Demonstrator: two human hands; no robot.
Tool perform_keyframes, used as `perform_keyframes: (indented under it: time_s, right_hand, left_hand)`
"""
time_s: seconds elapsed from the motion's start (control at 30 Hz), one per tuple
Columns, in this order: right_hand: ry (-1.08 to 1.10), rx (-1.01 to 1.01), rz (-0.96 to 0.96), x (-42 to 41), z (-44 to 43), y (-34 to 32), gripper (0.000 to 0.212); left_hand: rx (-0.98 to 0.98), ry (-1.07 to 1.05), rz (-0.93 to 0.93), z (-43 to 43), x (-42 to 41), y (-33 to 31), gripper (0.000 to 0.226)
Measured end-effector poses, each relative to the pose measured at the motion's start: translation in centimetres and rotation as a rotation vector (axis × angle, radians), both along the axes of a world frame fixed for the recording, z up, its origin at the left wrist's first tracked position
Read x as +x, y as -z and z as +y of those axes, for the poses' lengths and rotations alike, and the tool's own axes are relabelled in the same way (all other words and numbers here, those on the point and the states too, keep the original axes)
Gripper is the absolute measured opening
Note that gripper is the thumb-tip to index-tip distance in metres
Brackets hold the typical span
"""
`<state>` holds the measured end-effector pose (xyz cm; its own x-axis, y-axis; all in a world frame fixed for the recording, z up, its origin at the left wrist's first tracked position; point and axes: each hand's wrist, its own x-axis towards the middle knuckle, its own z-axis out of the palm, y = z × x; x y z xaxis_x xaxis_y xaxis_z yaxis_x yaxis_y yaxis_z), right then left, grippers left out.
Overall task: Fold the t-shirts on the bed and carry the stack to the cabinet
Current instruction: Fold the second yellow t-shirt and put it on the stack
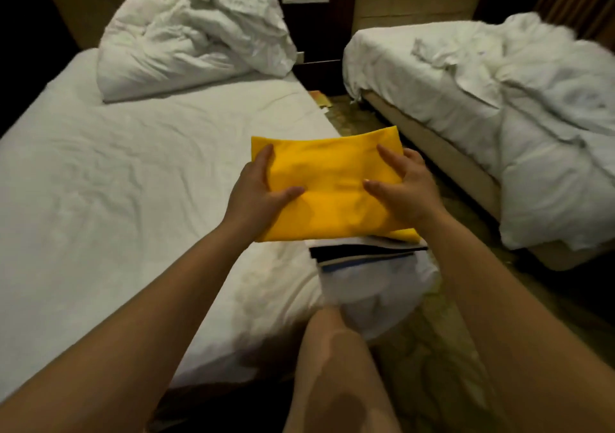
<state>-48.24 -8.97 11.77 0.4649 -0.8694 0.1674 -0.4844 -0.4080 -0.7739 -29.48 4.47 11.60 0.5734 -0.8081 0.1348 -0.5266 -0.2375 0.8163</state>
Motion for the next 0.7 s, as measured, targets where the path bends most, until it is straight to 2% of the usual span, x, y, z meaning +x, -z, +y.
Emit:
perform_keyframes:
  time_s: [0.2, 0.3, 0.4, 0.5, 0.63, 0.7]
  right_hand:
    - [0.079, 0.119, 0.094, -3.6, -6.8, 2.8, 0.066]
    - [0.082, 0.145, 0.113, -3.0, -8.9, 4.8, 0.064]
    - [0.073, 0.142, 0.122, -1.8, -10.0, 6.8, 0.063]
    - [0.079, 0.102, 0.232, -0.4, -11.0, 10.1, 0.059]
    - [0.136, 0.000, 0.469, 1.4, -11.2, 15.0, 0.055]
    - [0.180, -0.036, 0.603, 2.1, -10.8, 15.9, 0.053]
  left_hand:
    - [0.141, 0.047, -0.022, -7.8, -3.8, 1.5, 0.082]
    - [0.190, 0.030, -0.049, -10.1, -3.3, 2.3, 0.082]
    - [0.318, 0.014, -0.109, -11.4, -2.2, 4.1, 0.080]
    - [0.390, -0.032, -0.139, -12.4, -1.7, 6.5, 0.077]
    - [0.423, -0.044, -0.350, -13.5, -1.3, 8.8, 0.074]
    - [0.463, -0.008, -0.378, -13.7, -1.0, 10.1, 0.071]
